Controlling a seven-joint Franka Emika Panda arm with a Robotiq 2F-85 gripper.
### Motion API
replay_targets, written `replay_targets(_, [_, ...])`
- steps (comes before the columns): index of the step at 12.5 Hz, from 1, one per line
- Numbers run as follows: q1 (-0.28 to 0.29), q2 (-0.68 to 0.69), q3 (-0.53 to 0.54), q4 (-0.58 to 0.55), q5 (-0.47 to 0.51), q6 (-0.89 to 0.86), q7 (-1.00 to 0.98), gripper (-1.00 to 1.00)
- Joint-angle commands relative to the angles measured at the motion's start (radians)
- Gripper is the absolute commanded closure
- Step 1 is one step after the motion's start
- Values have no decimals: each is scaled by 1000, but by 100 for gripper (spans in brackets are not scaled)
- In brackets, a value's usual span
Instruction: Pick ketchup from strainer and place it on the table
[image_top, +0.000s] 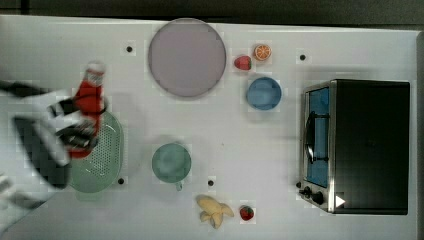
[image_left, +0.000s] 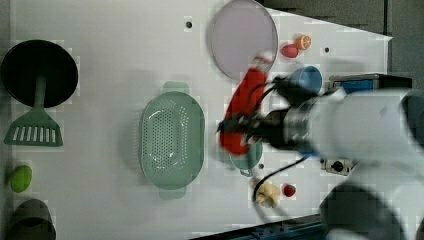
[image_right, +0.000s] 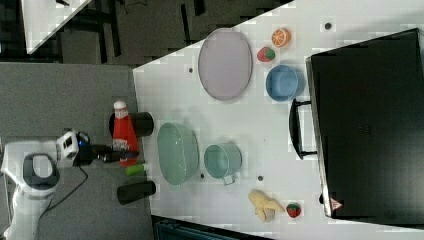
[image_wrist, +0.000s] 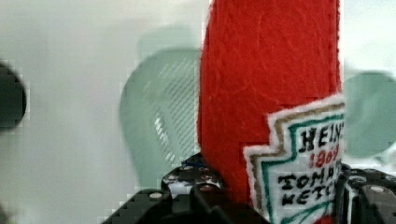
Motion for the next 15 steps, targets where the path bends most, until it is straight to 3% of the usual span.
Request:
replay_targets(1, [-117,-12,-115,27,-2,-19,-156,-19])
replay_targets(9, [-155,-18,-419,-22,-7,8,-534,-19])
replay_targets(15, [-156,2,-487,-307,-5,371,-548,-19])
